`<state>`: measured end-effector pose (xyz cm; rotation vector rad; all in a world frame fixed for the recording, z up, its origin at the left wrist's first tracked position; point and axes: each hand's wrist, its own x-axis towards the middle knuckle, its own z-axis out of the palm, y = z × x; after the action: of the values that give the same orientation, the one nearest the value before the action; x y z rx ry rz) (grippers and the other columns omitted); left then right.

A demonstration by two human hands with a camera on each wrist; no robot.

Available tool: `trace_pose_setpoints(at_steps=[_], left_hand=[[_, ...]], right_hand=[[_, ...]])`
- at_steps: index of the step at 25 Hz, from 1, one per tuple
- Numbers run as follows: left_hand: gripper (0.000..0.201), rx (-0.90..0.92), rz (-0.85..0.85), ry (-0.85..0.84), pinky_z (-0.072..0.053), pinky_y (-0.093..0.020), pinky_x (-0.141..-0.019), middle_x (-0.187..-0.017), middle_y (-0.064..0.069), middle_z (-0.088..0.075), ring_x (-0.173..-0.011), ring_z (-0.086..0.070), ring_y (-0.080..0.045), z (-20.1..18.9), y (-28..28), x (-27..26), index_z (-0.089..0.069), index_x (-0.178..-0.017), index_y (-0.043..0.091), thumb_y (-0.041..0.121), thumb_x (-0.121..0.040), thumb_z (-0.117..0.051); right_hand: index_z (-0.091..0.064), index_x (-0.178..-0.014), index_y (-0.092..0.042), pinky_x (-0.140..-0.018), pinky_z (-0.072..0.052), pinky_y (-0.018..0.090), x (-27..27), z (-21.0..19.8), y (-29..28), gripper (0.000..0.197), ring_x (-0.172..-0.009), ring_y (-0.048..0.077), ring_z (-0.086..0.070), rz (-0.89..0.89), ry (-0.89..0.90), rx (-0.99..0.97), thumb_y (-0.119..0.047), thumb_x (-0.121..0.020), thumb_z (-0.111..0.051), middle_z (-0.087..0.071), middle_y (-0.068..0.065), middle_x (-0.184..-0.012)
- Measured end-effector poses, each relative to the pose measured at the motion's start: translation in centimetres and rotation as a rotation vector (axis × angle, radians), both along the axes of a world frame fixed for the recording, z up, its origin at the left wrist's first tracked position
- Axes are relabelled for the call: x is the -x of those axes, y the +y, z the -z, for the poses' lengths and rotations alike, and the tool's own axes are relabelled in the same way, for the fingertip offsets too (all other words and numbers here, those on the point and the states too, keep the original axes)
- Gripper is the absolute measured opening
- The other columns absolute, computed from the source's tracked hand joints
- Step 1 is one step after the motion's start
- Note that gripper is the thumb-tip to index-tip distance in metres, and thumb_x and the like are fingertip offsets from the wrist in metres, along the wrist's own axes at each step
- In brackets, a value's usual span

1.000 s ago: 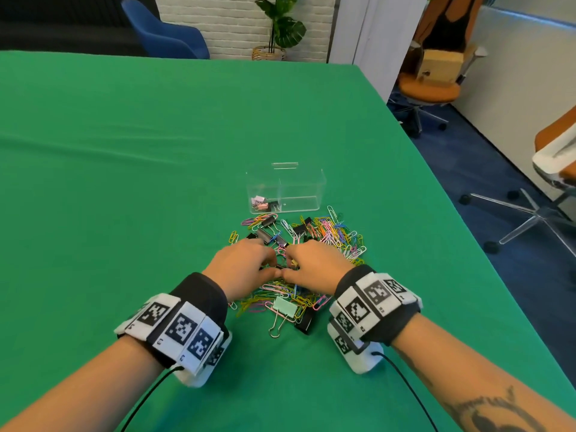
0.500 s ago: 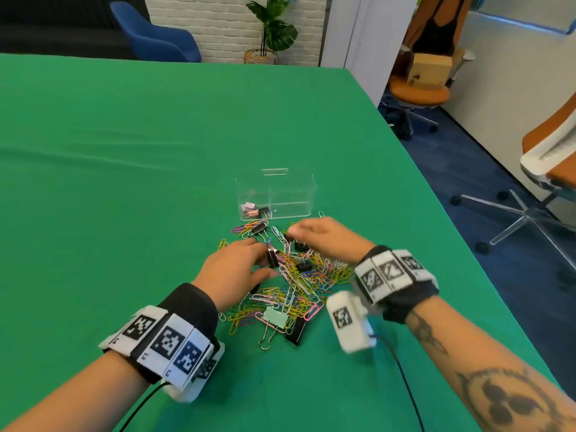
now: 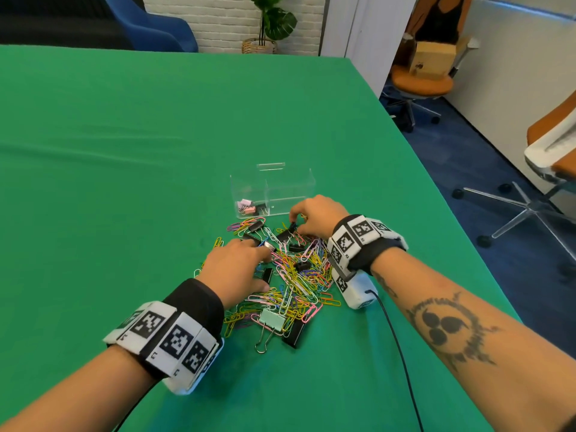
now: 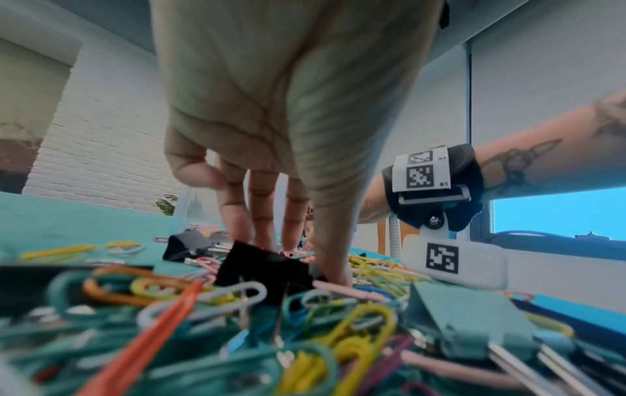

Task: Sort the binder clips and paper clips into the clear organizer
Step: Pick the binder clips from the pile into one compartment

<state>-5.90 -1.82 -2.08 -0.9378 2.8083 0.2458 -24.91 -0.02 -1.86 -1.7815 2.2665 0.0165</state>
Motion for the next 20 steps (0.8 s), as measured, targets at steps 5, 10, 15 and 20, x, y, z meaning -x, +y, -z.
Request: trace_pose_setpoints(at_steps=[5,10,15,20], left_hand=[[0.043,-0.039,-0.014,0.095,-0.047,-0.032,-0.081,-0.113,0.002,-0.057,-0.106,-0.054,-0.019,-0.6,0.2,0.0,-0.051,-0.116,0.024,0.046,-0.081,-0.060],[0.025,0.006,0.045,0.102,-0.046,-0.033,-0.083,-0.111,-0.002,-0.059,-0.105,-0.056,-0.023,-1.5,-0.1,2.8,-0.056,-0.109,0.020,0.035,-0.089,-0.053],[0.023,0.004,0.060,0.038,-0.048,-0.036,-0.084,-0.113,-0.007,-0.060,-0.104,-0.058,-0.027,-0.9,-0.4,6.6,-0.058,-0.113,0.018,0.023,-0.091,-0.051],[0.018,-0.033,0.038,0.003,-0.049,-0.037,-0.083,-0.108,-0.011,-0.062,-0.099,-0.059,-0.028,-0.2,-1.1,7.3,-0.061,-0.099,0.008,0.021,-0.087,-0.058]], right_hand=[[-0.042,-0.068,-0.017,-0.053,-0.037,0.020,1.1,-0.5,0.9,0.020,-0.061,0.015,-0.042,0.142,-0.312,0.121,-0.016,-0.086,-0.051,-0.045,-0.001,-0.068],[-0.033,-0.063,-0.014,-0.027,-0.016,0.010,2.6,-2.2,5.3,0.029,-0.028,0.000,-0.023,0.513,-1.296,0.336,0.003,-0.086,-0.032,-0.048,0.005,-0.062],[-0.026,-0.057,-0.015,-0.026,-0.014,0.006,2.3,-2.1,8.2,0.039,-0.023,0.000,-0.019,0.629,-1.426,0.482,0.019,-0.077,-0.027,-0.047,0.009,-0.054],[-0.029,-0.061,-0.015,-0.026,-0.016,0.003,1.9,-0.1,8.4,0.037,-0.020,-0.001,-0.020,0.638,-1.615,0.330,0.018,-0.077,-0.019,-0.050,0.001,-0.041]])
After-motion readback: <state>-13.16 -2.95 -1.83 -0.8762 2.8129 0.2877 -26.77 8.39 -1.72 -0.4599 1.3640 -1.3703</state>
